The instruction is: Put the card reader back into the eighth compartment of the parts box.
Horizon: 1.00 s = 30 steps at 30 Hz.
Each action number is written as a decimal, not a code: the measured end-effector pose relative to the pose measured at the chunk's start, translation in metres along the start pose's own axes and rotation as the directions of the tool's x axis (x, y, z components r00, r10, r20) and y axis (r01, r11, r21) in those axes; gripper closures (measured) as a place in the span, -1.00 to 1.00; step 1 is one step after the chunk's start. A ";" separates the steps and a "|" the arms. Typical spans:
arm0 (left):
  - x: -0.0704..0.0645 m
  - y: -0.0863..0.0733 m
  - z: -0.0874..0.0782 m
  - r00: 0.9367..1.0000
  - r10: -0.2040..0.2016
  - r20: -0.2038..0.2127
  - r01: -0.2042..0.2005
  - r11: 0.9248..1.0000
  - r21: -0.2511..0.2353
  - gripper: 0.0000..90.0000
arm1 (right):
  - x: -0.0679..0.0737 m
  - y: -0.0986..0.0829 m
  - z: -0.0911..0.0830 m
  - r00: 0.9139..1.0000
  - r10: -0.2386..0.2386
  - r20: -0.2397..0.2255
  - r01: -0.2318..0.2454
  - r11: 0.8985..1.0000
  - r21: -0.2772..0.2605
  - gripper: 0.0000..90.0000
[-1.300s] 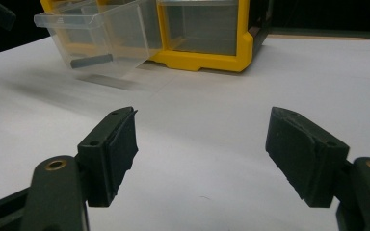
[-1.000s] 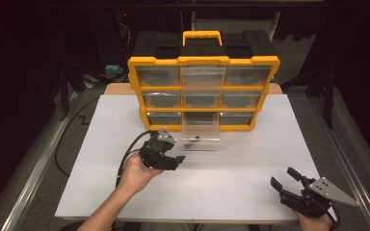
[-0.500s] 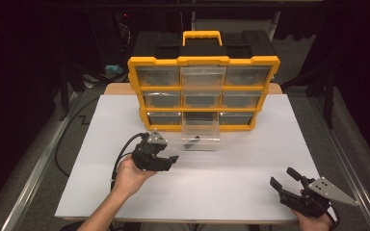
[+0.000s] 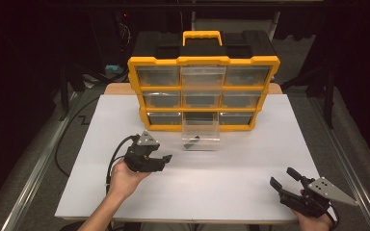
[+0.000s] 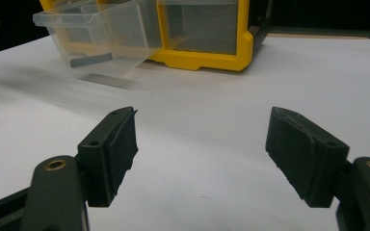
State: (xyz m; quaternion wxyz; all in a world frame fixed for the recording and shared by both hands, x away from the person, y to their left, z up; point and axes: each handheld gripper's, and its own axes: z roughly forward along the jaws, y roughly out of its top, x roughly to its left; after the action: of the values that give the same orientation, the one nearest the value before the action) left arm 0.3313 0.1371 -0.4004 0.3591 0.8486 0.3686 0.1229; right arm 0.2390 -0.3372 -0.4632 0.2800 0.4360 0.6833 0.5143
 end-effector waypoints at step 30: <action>0.021 -0.035 -0.017 0.997 -0.081 -0.014 0.079 0.989 -0.122 -0.15 | 0.001 0.000 0.001 1.000 -0.001 -0.001 0.001 1.000 0.003 -0.40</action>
State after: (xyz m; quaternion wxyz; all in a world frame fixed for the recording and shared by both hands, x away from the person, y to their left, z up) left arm 0.3196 0.1773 -0.4137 0.4109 0.8087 0.3975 0.1385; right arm 0.2395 -0.3353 -0.4635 0.2793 0.4357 0.6846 0.5133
